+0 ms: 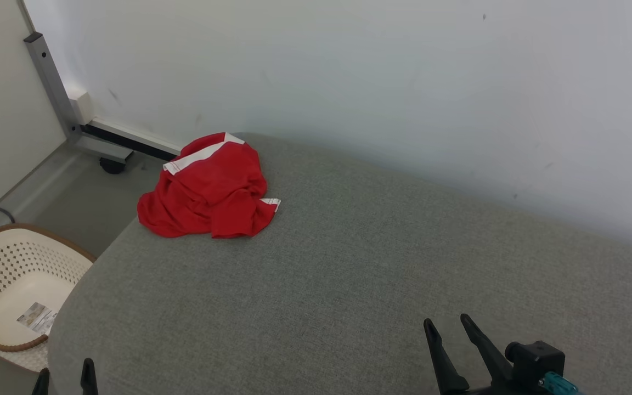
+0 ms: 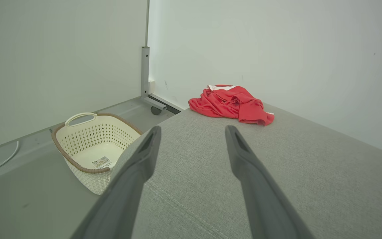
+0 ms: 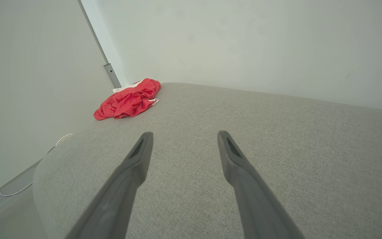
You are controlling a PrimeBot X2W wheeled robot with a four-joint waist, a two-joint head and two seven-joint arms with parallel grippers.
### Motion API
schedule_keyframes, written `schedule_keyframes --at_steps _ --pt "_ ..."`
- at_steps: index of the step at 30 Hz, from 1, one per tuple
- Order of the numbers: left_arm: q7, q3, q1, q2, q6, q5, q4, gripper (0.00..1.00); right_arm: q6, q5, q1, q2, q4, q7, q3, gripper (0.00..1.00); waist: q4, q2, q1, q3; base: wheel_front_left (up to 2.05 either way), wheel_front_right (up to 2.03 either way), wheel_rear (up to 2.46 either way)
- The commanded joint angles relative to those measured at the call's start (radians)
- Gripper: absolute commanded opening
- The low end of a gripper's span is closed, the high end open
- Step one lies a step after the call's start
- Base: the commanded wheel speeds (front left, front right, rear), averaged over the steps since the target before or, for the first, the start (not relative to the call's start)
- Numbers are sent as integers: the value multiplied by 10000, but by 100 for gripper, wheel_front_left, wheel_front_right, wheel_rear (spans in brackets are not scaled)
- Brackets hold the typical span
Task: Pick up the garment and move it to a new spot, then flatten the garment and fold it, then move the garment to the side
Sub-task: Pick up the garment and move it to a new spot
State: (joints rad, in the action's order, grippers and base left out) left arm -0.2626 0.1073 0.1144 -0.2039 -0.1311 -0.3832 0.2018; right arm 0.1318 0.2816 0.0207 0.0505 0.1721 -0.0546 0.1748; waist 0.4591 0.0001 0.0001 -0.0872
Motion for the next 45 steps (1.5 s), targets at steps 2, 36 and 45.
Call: schedule_keyframes --at_steps 2,36,45 --pt "-32 108 129 103 12 15 -92 100 -19 -64 -169 -1 75 -78 76 100 164 -1 -1 176 0 0 0" --pt "3674 -1156 -8833 -208 849 -85 7056 100 -19 -1097 -540 1019 -3614 2377 1000 100 -3370 -1 -1 3367 0 0 0" --pt "3725 -1149 -10097 -584 1356 39 8072 100 -19 -1539 -777 1397 -4983 2417 531 100 -3810 -1 -1 4721 0 0 0"
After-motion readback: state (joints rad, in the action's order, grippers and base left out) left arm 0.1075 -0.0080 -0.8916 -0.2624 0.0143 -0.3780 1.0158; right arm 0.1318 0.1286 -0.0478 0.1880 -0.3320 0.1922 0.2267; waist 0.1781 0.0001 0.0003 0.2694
